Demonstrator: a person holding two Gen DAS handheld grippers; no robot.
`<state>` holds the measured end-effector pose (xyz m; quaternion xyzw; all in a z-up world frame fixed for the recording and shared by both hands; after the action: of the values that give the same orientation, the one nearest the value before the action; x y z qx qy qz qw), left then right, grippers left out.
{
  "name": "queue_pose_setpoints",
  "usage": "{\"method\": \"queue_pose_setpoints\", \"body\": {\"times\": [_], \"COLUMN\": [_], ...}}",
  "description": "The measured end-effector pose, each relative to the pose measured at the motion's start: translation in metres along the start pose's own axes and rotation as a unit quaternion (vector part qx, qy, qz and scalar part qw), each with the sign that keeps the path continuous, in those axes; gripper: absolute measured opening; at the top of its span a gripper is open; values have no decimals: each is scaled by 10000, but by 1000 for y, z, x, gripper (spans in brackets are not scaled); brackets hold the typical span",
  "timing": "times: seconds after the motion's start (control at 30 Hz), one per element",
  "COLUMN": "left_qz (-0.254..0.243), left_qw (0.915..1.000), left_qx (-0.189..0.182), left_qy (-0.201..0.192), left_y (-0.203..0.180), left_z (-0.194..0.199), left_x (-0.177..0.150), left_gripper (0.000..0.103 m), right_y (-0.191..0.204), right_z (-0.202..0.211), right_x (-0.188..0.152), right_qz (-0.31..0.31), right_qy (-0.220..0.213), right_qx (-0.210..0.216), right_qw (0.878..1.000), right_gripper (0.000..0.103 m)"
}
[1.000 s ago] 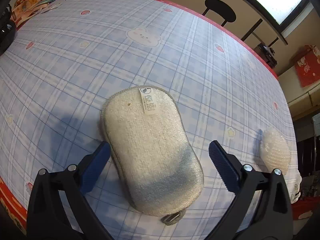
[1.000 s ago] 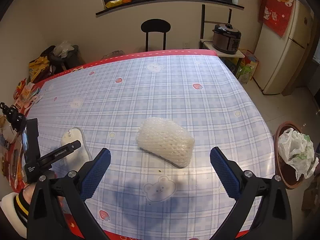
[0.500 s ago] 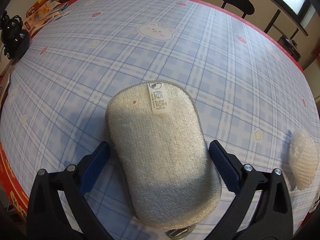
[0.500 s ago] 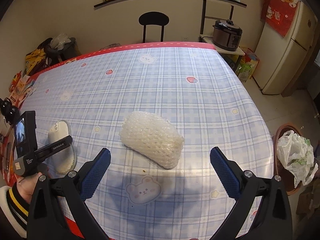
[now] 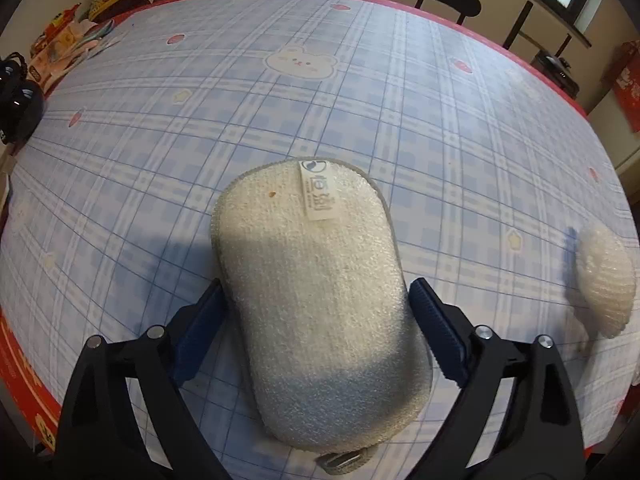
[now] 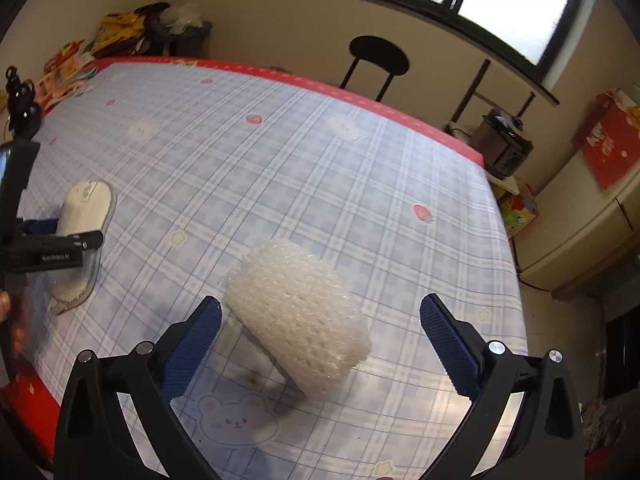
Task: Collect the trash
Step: 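Grasp the white sponge with the left tool while the right tool grasps the bubble-wrap pouch, then carry the bubble-wrap pouch to the bin and open the right tool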
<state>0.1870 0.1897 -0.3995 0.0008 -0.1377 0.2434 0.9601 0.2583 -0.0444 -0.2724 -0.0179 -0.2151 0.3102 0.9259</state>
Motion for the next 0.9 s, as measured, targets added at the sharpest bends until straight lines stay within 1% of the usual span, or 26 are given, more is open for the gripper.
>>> {"method": "queue_pose_setpoints", "body": {"times": [0.07,0.1,0.13,0.2,0.27,0.33,0.43,0.5,0.53,0.57,0.6,0.67,0.7,0.77,0.9], "left_qz": [-50,-46,-41,-24,-52,-65,-79,-67,-67,-69,-70,-75,-78,-91,-202], "left_qw": [9998,9995,9991,9978,9966,9941,9911,9889,9882,9875,9867,9860,9859,9852,9837], "left_qx": [-196,-304,-421,-655,-793,-1025,-1229,-1355,-1388,-1417,-1446,-1454,-1447,-1460,-1471], "left_qy": [24,13,-4,-88,-215,-339,-499,-601,-642,-686,-736,-814,-836,-895,-1009], "left_y": [3,5,8,14,19,24,31,36,39,42,44,46,45,46,35], "left_z": [4,7,10,20,32,46,65,77,83,87,94,104,105,113,125], "left_x": [-3,-4,-6,-8,-10,-10,-12,-12,-13,-14,-15,-18,-14,-15,-17], "left_gripper": [82,79,79,79,79,79,79,79,79,79,79,79,79,79,79], "right_y": [5,7,8,11,14,17,17,16,14,11,9,5,3,0,-3], "right_z": [-15,-20,-24,-34,-42,-49,-56,-57,-55,-54,-50,-39,-32,-17,11], "right_x": [1,2,2,3,0,-4,-10,-14,-15,-17,-17,-18,-19,-22,-30], "right_qz": [-25,-72,-88,-24,105,227,262,204,151,80,-23,-284,-422,-665,-1056], "right_qy": [244,294,316,413,517,641,759,795,795,768,727,608,529,320,-16], "right_qx": [199,288,332,279,183,94,16,32,45,107,179,347,451,606,839], "right_qw": [9995,9991,9989,9988,9984,9976,9968,9966,9967,9970,9972,9971,9967,9954,9909], "right_gripper": [98,98,98,98,95,94,93,81,72,66,61,47,44,40,38]}}
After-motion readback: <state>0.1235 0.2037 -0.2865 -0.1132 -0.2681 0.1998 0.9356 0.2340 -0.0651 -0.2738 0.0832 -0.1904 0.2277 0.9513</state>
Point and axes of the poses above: each gripper's, at about its wrist camera, not at the fingertips, and z roughly against the way its jaws point, y to its left, x to its top, the point moved 7 cm from there along -z, roughly the way its jaws point, and after that the axes turned 6 degrees about y, right-handed, at the moved point
